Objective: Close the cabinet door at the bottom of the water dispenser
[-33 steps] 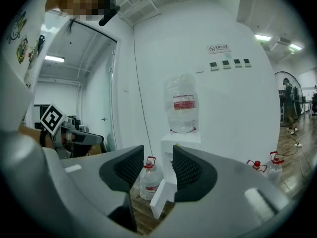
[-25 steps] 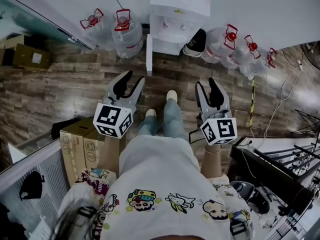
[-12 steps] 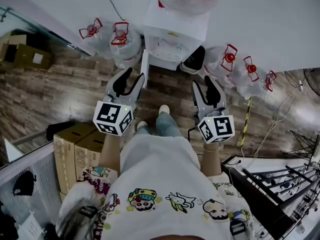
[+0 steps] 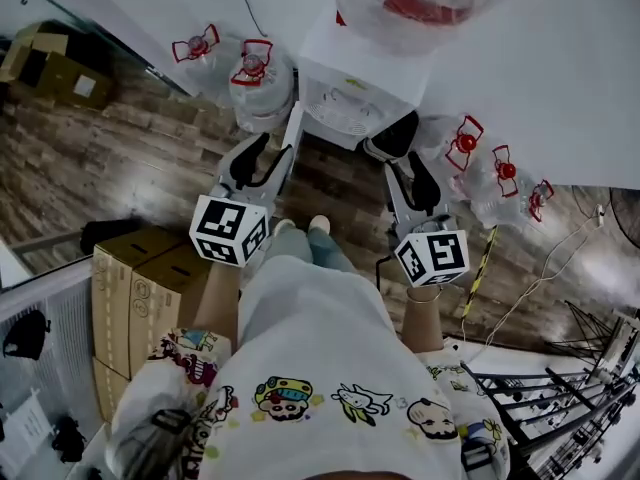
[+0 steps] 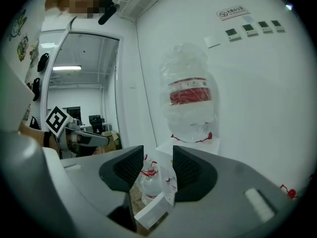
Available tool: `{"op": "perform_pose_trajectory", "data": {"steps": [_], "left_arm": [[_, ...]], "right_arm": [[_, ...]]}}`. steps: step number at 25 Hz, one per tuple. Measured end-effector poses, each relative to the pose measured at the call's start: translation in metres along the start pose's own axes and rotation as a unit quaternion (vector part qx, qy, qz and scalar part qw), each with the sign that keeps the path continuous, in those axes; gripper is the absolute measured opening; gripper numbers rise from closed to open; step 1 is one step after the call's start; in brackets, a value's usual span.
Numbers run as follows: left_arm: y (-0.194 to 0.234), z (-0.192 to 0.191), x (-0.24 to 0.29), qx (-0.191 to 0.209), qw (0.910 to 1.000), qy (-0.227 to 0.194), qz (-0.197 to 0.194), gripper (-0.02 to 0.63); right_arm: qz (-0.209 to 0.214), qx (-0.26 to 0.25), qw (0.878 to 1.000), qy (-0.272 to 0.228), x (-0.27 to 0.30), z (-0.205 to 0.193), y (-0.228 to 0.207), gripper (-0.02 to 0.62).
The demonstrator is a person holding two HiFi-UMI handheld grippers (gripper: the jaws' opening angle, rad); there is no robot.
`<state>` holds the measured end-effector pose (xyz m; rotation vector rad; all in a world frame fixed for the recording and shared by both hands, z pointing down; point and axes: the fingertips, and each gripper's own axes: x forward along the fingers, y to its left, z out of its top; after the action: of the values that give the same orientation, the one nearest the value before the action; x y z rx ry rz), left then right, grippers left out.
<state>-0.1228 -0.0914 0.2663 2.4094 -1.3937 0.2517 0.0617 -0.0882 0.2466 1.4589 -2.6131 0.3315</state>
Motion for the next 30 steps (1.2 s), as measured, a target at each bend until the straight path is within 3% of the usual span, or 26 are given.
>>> {"op": "perform_pose_trajectory", "data": {"steps": [18,30], "left_arm": [[0.036,-0.076,0.006,-0.025,0.9977,0.062,0.003,0.163],[0.053,-0.178,0.034,-0.048,0.9919,0.118,-0.002,0.163]], "right_arm": [[-0.012,0.034,0.998,0.046,0.034,-0.061,0.016,0.175],[-0.019,0.066,0.994,0.086,0.053,-0.155,0.013,0.173]]}}
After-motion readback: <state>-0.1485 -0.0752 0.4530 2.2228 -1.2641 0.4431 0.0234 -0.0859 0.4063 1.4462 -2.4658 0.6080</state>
